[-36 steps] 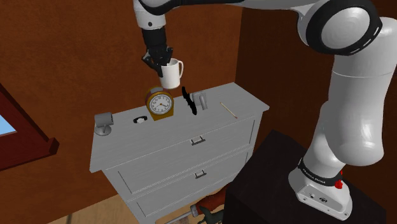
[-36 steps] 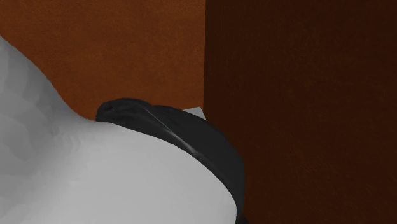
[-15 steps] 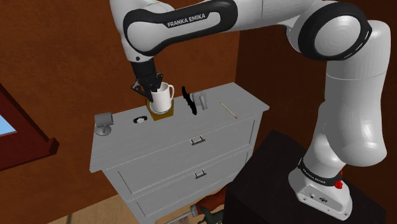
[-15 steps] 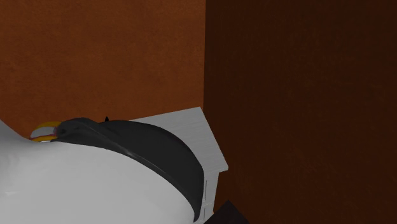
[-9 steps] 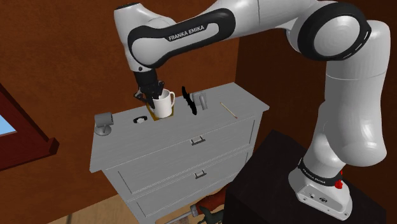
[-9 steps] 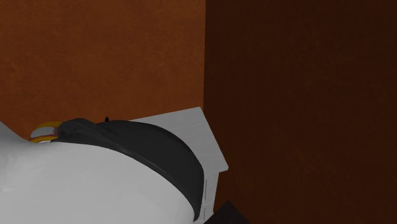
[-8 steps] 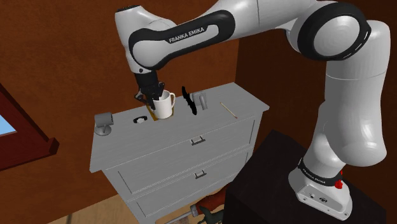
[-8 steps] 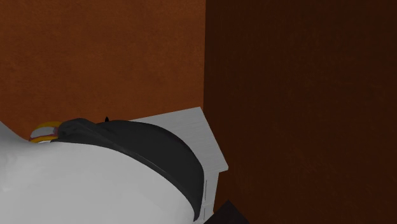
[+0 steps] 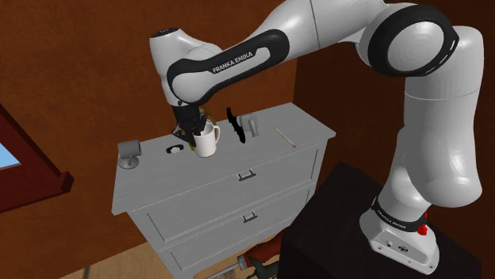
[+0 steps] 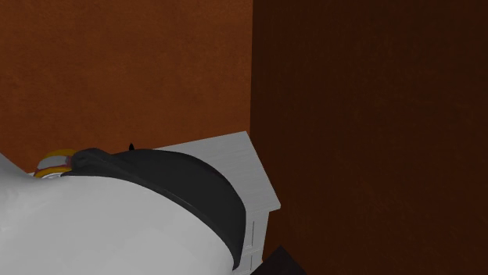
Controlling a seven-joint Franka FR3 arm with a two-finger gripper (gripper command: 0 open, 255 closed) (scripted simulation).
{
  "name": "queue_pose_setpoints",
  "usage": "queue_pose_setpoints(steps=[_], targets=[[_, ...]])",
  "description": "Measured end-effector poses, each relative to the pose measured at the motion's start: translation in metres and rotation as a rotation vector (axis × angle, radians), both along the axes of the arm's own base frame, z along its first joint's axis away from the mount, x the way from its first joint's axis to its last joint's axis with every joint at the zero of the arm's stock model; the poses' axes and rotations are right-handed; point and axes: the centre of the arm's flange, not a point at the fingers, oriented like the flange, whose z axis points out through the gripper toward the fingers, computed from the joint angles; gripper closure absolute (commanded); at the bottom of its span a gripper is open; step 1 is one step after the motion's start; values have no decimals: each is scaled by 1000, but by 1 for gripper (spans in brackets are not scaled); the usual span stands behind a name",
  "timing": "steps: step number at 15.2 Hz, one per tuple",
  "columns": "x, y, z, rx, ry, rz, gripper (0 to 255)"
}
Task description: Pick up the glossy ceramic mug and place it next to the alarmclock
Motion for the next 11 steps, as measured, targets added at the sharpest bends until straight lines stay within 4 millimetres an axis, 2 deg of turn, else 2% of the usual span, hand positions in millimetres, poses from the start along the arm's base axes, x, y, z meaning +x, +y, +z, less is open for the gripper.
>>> queue_pose_setpoints(steps=[11], targets=[[2,0,-58,0,0,0,255]])
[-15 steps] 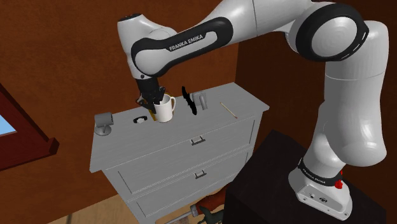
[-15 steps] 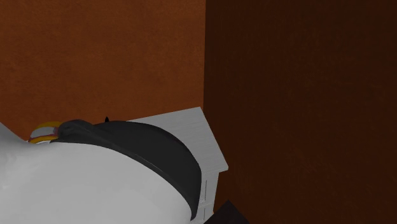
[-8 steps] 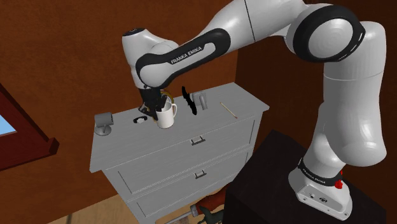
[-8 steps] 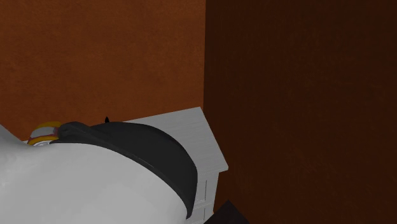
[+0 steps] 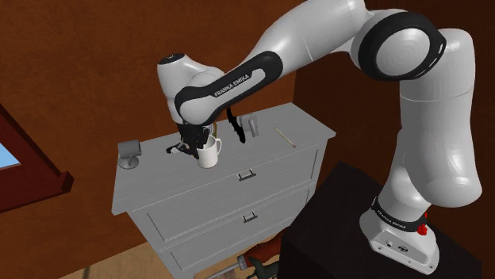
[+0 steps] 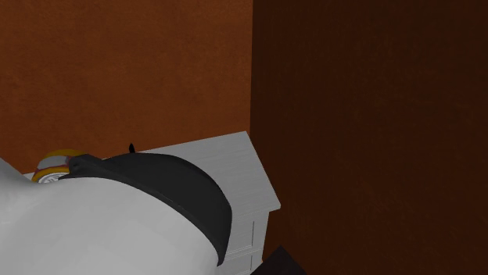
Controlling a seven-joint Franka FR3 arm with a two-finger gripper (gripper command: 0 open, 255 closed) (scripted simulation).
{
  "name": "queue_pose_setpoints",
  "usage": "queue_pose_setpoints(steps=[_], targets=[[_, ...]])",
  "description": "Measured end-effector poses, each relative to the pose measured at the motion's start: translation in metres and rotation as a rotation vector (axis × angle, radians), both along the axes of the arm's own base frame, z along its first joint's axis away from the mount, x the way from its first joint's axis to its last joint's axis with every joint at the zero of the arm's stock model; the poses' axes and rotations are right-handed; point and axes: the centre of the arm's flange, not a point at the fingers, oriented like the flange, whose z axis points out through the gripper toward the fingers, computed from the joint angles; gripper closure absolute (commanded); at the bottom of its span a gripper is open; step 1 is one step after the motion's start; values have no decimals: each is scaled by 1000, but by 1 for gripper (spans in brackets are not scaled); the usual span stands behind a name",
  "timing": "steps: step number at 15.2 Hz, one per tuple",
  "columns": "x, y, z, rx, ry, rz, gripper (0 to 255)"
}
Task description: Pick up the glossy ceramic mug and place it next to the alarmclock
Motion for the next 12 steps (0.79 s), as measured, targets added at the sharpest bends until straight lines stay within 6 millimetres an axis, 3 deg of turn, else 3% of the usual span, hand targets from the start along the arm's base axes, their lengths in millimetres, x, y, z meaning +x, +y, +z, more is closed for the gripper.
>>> queue_pose_setpoints(steps=[4,9,10,12], targets=[[0,-1,-19,0,0,0,255],[-1,0,-21,0,0,0,255],[-1,0,-21,0,0,0,0],[0,0,-21,0,0,0,0]])
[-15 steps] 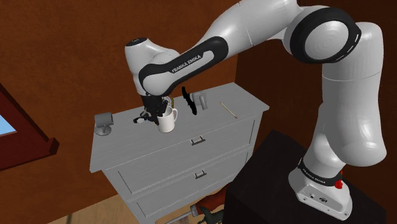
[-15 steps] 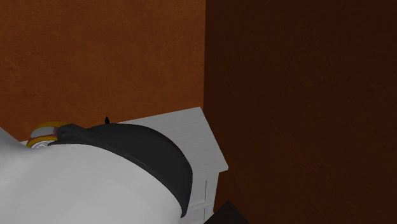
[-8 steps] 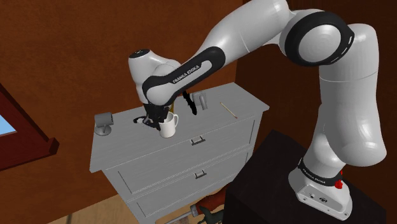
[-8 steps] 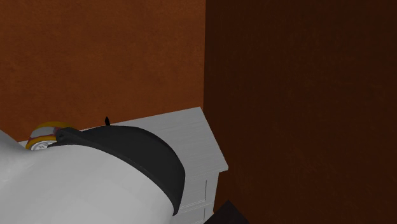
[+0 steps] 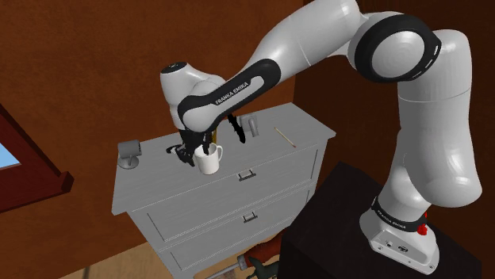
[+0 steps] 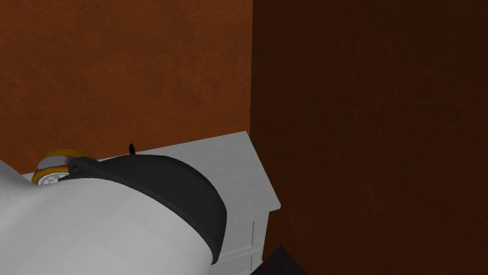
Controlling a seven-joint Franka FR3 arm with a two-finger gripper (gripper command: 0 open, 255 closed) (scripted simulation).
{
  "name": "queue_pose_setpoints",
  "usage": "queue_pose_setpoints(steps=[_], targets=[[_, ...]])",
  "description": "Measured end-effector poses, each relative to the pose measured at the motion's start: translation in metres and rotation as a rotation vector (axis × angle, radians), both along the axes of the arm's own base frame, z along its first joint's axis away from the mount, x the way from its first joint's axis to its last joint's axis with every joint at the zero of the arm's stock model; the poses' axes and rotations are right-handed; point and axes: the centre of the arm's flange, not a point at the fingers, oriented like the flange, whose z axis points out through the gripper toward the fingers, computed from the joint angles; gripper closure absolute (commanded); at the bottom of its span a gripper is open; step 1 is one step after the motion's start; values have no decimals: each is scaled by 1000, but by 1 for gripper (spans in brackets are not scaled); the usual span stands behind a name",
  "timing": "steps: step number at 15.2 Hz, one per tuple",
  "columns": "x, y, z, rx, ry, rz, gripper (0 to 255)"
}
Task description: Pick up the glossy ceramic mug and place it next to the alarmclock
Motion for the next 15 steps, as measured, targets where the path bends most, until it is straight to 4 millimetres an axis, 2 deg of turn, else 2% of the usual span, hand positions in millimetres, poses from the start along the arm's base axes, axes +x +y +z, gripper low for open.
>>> queue_pose_setpoints(steps=[4,9,15], targets=[[0,0,0,0,0,0,0],[-2,3,42,1,-1,0,0],[-4,3,50,0,0,0,0]])
